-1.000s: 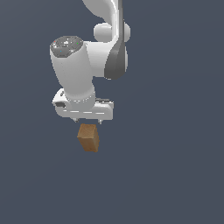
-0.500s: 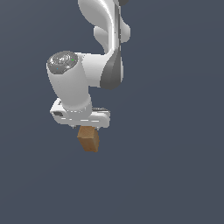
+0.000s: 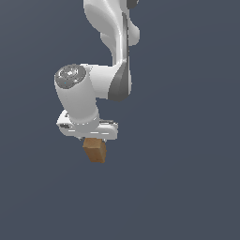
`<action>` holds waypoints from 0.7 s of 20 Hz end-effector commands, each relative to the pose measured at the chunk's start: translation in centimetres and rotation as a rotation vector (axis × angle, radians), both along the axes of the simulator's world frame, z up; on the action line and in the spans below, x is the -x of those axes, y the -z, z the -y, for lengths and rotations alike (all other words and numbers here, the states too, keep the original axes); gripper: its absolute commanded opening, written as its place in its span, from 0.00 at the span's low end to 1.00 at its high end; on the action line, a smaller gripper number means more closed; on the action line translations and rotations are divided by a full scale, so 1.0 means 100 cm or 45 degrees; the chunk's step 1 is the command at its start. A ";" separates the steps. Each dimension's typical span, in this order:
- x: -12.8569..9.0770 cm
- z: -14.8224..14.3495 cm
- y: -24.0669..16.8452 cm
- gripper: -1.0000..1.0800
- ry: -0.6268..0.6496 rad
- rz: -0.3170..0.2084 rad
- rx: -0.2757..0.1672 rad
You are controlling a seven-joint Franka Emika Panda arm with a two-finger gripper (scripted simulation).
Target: Pick up the object and move it to a goal position.
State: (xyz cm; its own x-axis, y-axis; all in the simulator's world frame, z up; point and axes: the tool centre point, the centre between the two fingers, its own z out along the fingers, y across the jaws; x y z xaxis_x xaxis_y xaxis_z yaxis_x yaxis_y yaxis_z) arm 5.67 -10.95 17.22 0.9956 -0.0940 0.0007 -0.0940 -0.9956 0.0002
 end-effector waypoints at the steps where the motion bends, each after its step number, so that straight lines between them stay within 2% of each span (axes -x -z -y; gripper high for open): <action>1: 0.001 0.000 0.014 0.96 0.000 -0.001 0.000; 10: -0.001 0.000 0.030 0.96 0.000 -0.001 0.000; 11: -0.001 0.000 0.030 0.00 0.000 -0.001 0.000; 14: -0.001 0.000 0.030 0.00 0.000 -0.001 0.000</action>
